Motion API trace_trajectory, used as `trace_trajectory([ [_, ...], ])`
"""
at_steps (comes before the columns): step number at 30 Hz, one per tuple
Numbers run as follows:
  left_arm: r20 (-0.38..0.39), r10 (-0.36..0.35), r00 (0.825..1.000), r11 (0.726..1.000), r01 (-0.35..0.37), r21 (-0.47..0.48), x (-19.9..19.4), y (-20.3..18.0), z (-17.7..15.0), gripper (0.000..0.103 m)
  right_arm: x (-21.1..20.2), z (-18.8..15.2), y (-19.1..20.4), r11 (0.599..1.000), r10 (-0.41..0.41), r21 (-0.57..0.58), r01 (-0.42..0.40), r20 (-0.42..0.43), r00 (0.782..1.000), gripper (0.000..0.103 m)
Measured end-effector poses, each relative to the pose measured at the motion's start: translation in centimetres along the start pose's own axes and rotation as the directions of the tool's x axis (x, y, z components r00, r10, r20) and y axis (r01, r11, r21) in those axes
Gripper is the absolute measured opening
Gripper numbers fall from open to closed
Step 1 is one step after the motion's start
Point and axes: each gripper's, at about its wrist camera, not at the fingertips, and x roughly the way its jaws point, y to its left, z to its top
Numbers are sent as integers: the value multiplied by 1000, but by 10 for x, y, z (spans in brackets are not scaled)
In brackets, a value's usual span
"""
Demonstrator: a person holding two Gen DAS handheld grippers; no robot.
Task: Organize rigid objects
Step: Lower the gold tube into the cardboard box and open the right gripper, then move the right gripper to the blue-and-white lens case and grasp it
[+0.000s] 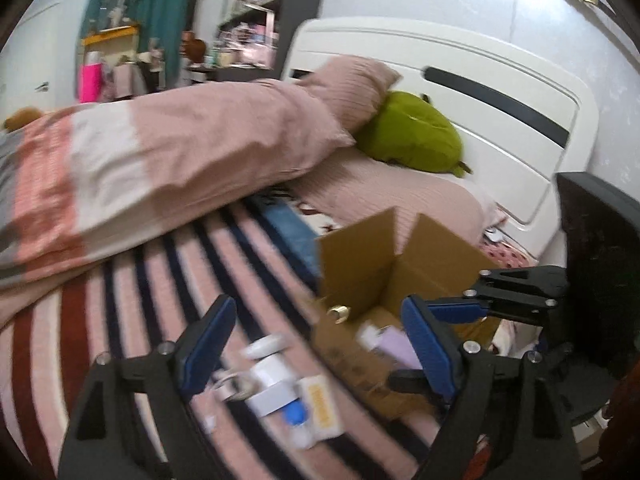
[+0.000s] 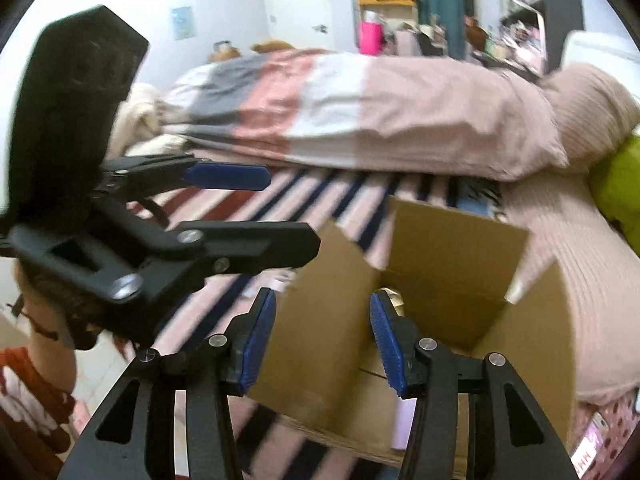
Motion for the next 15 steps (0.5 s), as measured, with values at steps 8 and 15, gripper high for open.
trace_trajectory([
  [8,24,147,989,985,-144,-90,-35,70,-62,84,38,10,79,984,123,-125,-127,-38,992,45],
  [15,-14,169,985,977,-170,-126,-21,104,-121,84,105,-12,100,986,143,-47,-157,-223,964,45],
])
